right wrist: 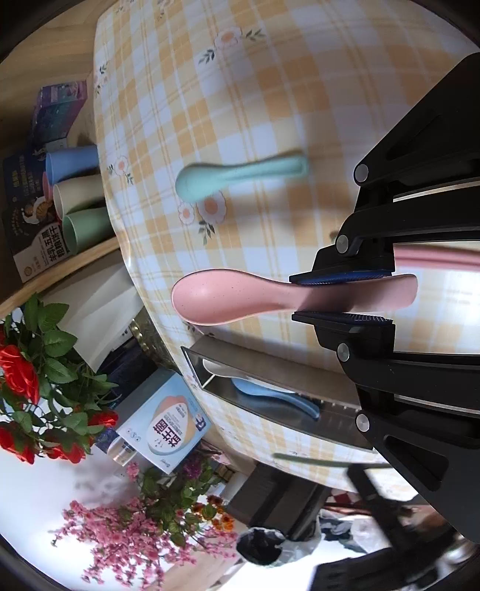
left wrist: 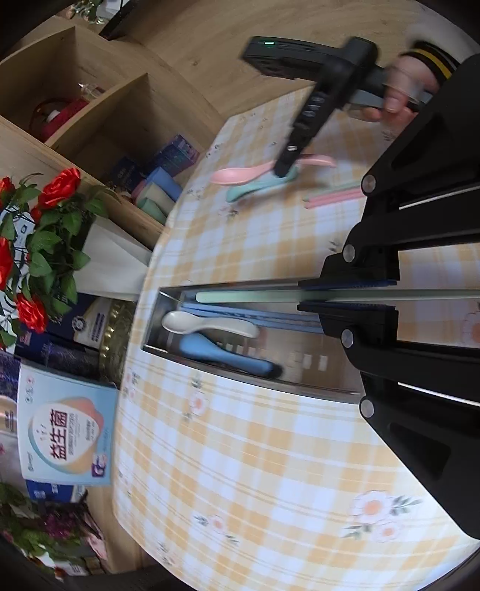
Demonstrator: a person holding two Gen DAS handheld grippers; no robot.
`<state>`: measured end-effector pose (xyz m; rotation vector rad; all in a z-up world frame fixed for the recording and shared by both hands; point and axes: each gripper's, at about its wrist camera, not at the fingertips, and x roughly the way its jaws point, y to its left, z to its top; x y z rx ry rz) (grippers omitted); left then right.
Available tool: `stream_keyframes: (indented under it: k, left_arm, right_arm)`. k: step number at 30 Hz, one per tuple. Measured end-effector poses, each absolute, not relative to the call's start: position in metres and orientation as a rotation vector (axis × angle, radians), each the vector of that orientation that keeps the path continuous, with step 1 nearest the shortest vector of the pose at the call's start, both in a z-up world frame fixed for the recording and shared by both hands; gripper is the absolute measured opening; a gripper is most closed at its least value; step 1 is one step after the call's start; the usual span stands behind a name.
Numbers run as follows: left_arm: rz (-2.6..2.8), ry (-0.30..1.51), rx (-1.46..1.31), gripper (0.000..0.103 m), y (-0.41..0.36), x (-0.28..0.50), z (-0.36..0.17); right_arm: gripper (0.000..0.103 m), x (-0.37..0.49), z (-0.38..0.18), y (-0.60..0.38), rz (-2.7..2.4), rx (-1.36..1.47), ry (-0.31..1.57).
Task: Organize utensils
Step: 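Place the green chopstick in the tray, open the left tool while the right holds the pink spoon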
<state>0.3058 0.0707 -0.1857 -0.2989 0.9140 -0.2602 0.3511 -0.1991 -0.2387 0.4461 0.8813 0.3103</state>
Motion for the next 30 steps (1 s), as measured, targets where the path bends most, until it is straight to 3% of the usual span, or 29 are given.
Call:
stream_keyframes:
  k: [9, 15, 23, 28, 30]
  left_arm:
    - [-0.293, 0.903, -0.277, 0.006, 0.062, 0.394, -0.165]
    - [-0.331, 1.003, -0.234, 0.006, 0.047, 0.444, -0.193]
    - [-0.333, 1.117, -0.203, 0.006, 0.041, 0.451, -0.239]
    - [-0.363, 1.09, -0.179, 0.008, 0.041, 0.451, -0.231]
    - [-0.36, 1.073, -0.17, 0.013, 0.045, 0.448, -0.222]
  right_arm:
    - [0.014, 0.347, -0.235, -0.225, 0.287, 0.485, 0.837]
    - [0.014, 0.344, -0.235, -0.239, 0.265, 0.503, 0.827]
    - [0.014, 0.341, -0.242, -0.249, 0.243, 0.518, 0.849]
    - [0.014, 0.34, -0.242, -0.242, 0.251, 0.505, 0.869]
    - [0.014, 0.34, -0.238, -0.238, 0.257, 0.492, 0.868]
